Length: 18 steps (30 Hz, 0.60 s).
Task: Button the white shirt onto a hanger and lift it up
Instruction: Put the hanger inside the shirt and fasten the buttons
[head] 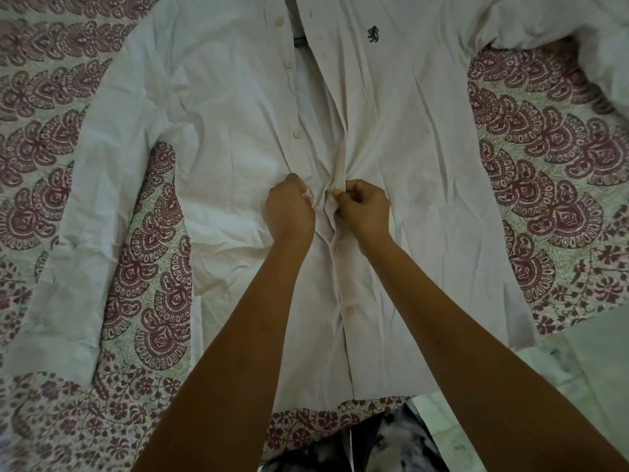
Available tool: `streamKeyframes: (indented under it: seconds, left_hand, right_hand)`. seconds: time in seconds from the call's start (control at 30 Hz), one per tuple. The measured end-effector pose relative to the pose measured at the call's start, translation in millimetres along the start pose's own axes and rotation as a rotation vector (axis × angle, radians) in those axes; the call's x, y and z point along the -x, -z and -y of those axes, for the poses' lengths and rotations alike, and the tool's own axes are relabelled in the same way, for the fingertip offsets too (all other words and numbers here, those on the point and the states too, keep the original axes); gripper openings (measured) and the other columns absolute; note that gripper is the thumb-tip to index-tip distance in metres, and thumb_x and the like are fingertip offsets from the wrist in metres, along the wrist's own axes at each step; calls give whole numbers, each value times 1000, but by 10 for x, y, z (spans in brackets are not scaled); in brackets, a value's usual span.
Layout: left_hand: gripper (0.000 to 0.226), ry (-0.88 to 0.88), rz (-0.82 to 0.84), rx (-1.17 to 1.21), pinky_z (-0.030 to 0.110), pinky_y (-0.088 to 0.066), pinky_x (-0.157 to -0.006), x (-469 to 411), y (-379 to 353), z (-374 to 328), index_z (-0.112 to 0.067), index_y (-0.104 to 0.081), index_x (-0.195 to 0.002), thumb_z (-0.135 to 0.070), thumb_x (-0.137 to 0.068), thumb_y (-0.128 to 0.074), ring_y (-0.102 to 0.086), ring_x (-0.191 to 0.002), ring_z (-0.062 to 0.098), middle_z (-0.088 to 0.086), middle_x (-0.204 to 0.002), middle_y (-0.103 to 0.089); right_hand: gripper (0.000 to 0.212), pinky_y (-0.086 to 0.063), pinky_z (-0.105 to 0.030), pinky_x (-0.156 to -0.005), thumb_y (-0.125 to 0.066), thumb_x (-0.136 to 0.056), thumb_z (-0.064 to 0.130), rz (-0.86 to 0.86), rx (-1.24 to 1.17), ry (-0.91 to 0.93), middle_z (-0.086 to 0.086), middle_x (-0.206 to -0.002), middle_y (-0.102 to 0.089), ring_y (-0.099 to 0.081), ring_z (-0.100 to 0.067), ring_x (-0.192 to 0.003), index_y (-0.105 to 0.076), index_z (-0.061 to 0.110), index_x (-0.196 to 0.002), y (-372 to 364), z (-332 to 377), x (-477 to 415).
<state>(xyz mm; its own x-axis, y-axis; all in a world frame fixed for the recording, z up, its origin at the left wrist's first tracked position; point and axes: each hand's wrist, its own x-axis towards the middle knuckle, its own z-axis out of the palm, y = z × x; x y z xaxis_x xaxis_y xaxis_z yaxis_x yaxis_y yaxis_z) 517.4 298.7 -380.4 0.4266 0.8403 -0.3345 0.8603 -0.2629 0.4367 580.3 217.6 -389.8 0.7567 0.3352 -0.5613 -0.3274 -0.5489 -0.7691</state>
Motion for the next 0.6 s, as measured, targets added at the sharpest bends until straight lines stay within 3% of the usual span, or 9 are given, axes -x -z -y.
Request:
streamKeyframes:
  seconds: [0.1, 0.2, 0.33, 0.43, 0.5, 0.6]
  left_hand:
    - [13, -43, 4, -216, 29, -37, -66, -37, 0, -15, -9, -61, -100, -8, -90, -53, -62, -91, 24, 8, -102, -64]
    - [10, -15, 40, -240, 29, -39, -67, -65, 4, -11, -10, -63, -97, -11, -89, -57, -63, -91, 24, 7, -100, -66]
    - [5, 9, 87, 33, 25, -47, -68, -66, 42, -3, -12, -65, -78, -12, -83, -63, -65, -78, 16, 2, -86, -71]
    - [6, -36, 130, 292, 17, -48, -69, -44, 102, -41, -11, -64, -75, -8, -80, -66, -58, -66, 4, -1, -78, -69]
    - [2, -65, 156, 356, 19, -49, -73, -29, 112, -64, -7, -64, -78, -6, -79, -66, -57, -66, 4, -2, -76, -66]
    - [1, -85, 144, 361, 14, -48, -73, -12, 77, -77, -5, -64, -79, -4, -79, -64, -61, -70, 10, 3, -80, -69]
  right_hand:
    - [19, -53, -41, -77, -60, -84, 11, -14, -1, 16, -24, -81, -66, -58, -22, -69, -63, -8, -83, -24, 16, 12]
    - [20, -53, -40, -77, -60, -84, 11, -17, 10, 24, -25, -82, -66, -58, -23, -70, -63, -9, -84, -34, 18, 8]
    - [19, -53, -39, -75, -60, -84, 12, -9, 34, 29, -23, -80, -66, -59, -25, -69, -63, -7, -81, -45, 6, -3]
    - [16, -51, -34, -67, -59, -84, 8, 15, 48, 59, -13, -66, -63, -56, -19, -63, -62, 0, -70, -36, 6, -16]
    - [24, -46, -30, -63, -56, -84, 4, 25, 44, 73, -3, -57, -54, -51, -17, -61, -56, 9, -61, -30, 12, -18]
    - [19, -46, -30, -63, -57, -83, 3, 23, 44, 97, -8, -60, -55, -51, -18, -61, -60, -1, -65, -28, 2, -16]
